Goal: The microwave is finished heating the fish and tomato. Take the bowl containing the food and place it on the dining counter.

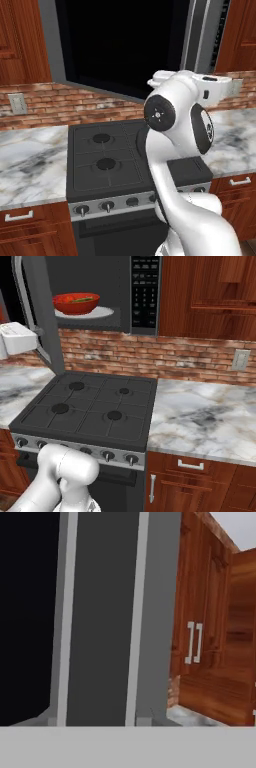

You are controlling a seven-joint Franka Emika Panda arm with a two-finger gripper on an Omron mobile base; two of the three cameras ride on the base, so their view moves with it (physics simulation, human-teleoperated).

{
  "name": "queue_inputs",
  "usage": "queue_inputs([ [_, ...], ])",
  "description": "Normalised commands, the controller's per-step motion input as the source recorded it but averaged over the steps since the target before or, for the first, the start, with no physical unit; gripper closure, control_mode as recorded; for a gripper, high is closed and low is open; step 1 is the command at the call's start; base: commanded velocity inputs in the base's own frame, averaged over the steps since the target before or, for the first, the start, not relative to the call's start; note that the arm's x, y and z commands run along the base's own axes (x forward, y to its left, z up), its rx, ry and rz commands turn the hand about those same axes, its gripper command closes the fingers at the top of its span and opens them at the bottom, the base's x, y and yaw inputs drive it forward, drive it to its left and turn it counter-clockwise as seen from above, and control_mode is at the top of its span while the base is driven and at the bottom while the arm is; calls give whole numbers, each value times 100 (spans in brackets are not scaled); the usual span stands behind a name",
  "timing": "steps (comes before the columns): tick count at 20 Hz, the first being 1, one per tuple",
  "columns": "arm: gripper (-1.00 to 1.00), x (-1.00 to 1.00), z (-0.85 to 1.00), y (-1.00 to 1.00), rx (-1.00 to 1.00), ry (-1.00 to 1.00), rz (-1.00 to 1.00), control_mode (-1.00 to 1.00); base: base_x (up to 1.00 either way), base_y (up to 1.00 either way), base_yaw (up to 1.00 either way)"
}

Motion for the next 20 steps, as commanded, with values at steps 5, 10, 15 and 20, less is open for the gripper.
queue_inputs([
  [5,-100,-93,54,82,-11,-3,-8,-100,0,0,0],
  [10,-100,-21,8,38,-6,-4,4,-100,0,0,0],
  [15,-100,-16,0,0,0,0,0,-100,0,0,0],
  [20,-100,-98,-26,0,0,0,0,-100,0,0,0],
])
